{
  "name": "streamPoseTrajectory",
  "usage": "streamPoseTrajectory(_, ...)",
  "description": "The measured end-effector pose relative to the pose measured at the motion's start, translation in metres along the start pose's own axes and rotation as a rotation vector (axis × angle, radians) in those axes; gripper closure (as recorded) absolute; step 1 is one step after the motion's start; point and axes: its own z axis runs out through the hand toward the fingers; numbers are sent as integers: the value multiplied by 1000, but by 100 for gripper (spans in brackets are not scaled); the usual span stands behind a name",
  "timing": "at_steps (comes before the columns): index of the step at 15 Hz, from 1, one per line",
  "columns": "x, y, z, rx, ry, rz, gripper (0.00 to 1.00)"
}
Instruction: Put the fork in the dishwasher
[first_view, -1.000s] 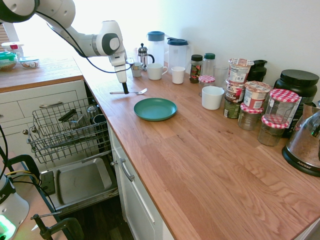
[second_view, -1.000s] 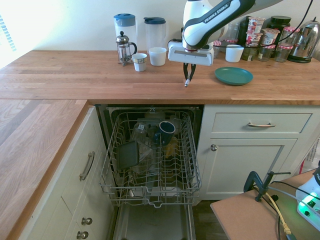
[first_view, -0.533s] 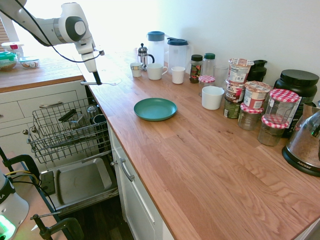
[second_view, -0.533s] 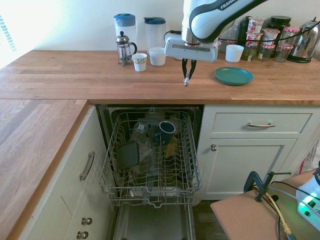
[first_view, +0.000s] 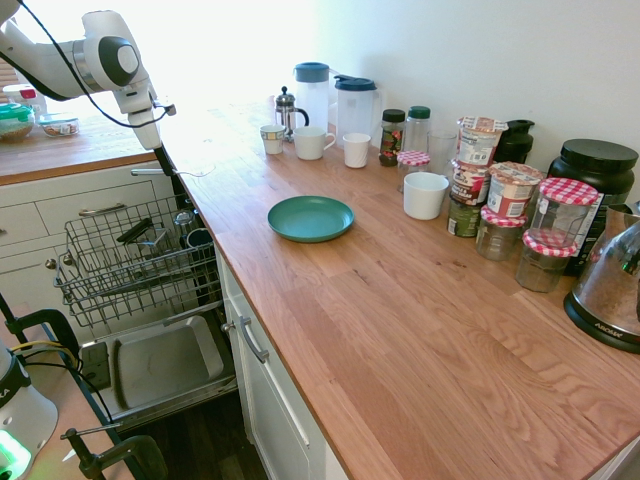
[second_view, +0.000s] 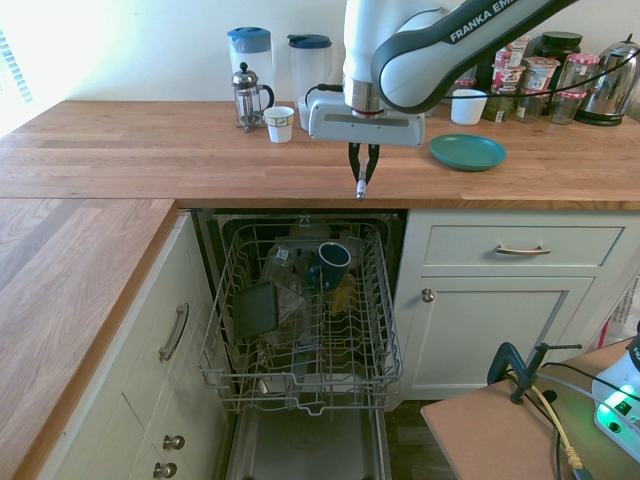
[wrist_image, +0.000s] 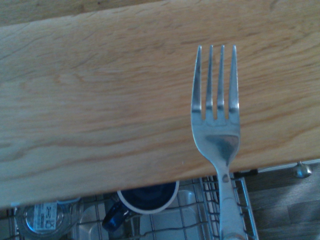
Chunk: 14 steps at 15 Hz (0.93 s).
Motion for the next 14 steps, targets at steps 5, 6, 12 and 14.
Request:
streamPoseTrajectory(5,-61,55,34,-5,11,-50,100)
streamPoseTrajectory(6,-75,67,42,-7,15,-63,100)
streamPoseTrajectory(12,-117,106,109,-38,32,-110,100)
streamPoseTrajectory(14,-123,114,129,-40,32,-125,100)
